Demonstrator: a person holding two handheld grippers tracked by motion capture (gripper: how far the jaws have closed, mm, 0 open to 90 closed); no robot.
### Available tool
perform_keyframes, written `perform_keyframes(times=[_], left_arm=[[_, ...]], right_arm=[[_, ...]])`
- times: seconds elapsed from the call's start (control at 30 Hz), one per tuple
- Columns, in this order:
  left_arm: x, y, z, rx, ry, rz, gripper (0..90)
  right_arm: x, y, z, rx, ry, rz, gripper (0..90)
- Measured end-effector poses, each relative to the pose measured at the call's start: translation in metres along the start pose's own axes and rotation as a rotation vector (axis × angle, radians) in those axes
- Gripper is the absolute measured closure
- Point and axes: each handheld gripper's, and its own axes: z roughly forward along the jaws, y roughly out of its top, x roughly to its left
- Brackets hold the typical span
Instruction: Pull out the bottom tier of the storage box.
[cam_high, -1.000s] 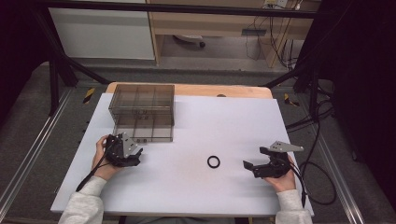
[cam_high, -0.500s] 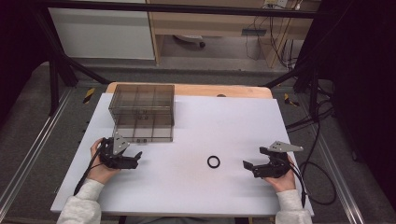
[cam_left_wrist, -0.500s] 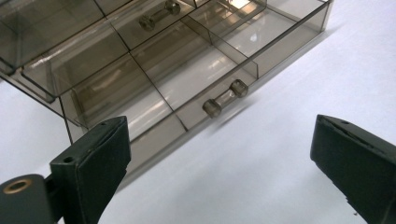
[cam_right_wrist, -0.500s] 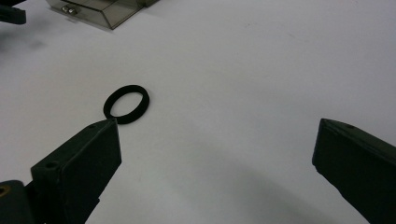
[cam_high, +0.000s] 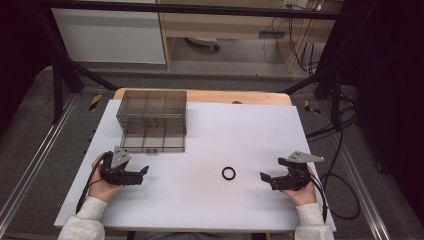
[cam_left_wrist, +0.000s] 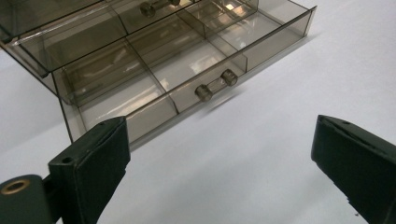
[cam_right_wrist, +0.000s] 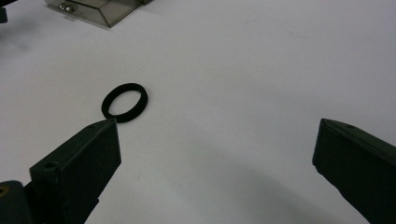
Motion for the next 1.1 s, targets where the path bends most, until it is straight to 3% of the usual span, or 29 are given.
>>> perform_keyframes(times=[0.6, 1.1], left_arm=[[0.001, -0.011, -0.012, 0.012, -0.045, -0.031, 4.4], [0.006, -0.018, -0.016, 0.014, -0.087, -0.084, 4.8]], right_arm=[[0.002, 0.001, 0.002, 0.015, -0.006, 0.000, 2.0], [0.013, 0.008, 0.013, 0.046, -0.021, -0.019, 2.4]])
